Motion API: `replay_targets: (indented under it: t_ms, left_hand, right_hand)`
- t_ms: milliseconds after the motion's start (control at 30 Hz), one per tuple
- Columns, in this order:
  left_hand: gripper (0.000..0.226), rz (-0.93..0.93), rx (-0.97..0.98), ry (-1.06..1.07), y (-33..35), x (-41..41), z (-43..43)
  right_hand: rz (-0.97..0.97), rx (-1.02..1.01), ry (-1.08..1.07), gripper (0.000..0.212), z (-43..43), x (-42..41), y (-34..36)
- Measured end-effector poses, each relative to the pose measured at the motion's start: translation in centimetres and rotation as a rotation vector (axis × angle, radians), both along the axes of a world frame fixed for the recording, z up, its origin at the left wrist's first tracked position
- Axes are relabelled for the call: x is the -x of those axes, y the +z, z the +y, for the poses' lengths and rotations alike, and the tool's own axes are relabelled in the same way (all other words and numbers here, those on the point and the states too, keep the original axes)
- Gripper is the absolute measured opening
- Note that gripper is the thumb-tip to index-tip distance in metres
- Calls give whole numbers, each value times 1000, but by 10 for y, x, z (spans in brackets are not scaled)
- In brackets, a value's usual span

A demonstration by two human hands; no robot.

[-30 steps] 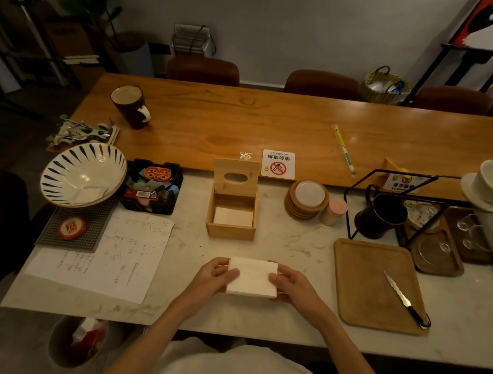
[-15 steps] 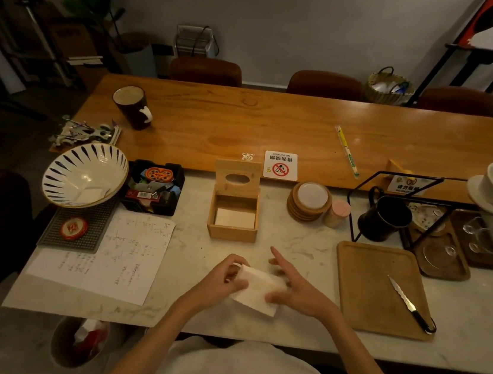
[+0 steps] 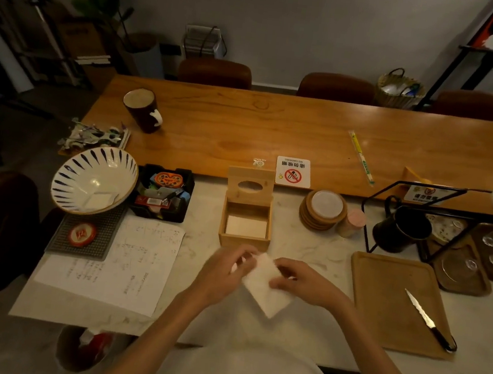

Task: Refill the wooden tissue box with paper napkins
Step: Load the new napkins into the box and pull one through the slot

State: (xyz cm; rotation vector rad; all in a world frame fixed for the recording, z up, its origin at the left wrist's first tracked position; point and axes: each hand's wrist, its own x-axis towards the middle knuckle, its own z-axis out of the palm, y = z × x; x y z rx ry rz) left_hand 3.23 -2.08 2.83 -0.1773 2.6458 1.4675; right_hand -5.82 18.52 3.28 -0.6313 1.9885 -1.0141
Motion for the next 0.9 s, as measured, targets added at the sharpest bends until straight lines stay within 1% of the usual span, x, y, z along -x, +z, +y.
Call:
replay_targets:
  t_ms: [33,67,100,133,167,200,233,267,300,333,367,433,467,533,567,600,667,733,833,900]
  left_hand:
    - [21,99,23,139,0,4,-5]
    - [21,167,16,285,-1,10,-13]
    - [22,179,0,404,-2,16,-22]
    - [25,137,-21,476,-4,23,-32]
    - [31,61,-51,494,-5,31,-42]
    - [37,-26,-95,469,-8,38,-51]
    - [40,-107,-138,417,-11,44,-57]
    - [43,-168,-180,357,-15,48,-60]
    - [44,-217,-198,302,-18,51,-63]
    - [45,-240,-214,266,-22,52,-64]
    - [46,-249,-221,252,-24,53,-65]
    - [46,-244,-241,255,-28,55,-69]
    - [46,-238,-256,259,-29,56,-70]
    - [45,-226,-293,271,-28,57,-70]
    - [45,-216,-303,279,-28,57,-70]
    - [45,-196,-312,281,-29,56,-69]
    - [44,-171,-322,286,-31,53,-68]
    - [43,-158,-298,302,-33,50,-67]
    - [45,-152,-259,322,-32,48,-66]
    - [46,-160,-233,316,-31,49,-65]
  right_hand:
    - [-158,112,-129,31,4,-2,-2]
    - [-364,250,-286,34,6,-5,-4]
    - [-572,385,-424,38,7,-9,-8]
    - [-732,497,-535,42,8,-13,-14]
    - [-805,553,-601,49,7,-15,-19]
    - [-839,582,-634,58,5,-17,-22]
    - [-831,583,-637,70,2,-17,-24]
    - [-811,575,-629,78,-2,-16,-22]
    - [-784,567,-615,79,-5,-12,-19]
    - [-747,557,-610,73,-10,-4,-12]
    - [-666,524,-601,65,-15,7,-2]
    - [-415,363,-497,54,-32,37,25]
    - [-264,251,-401,50,-47,54,38]
    - [45,-55,-99,46,-84,82,58]
    - [175,-211,71,49,-103,94,59]
    - [266,-350,211,53,-121,102,59]
    - [334,-549,397,63,-145,110,52]
    - [373,-665,543,64,-161,111,49]
    - [360,-786,714,62,-174,114,44]
    - [347,-802,737,65,-178,116,37]
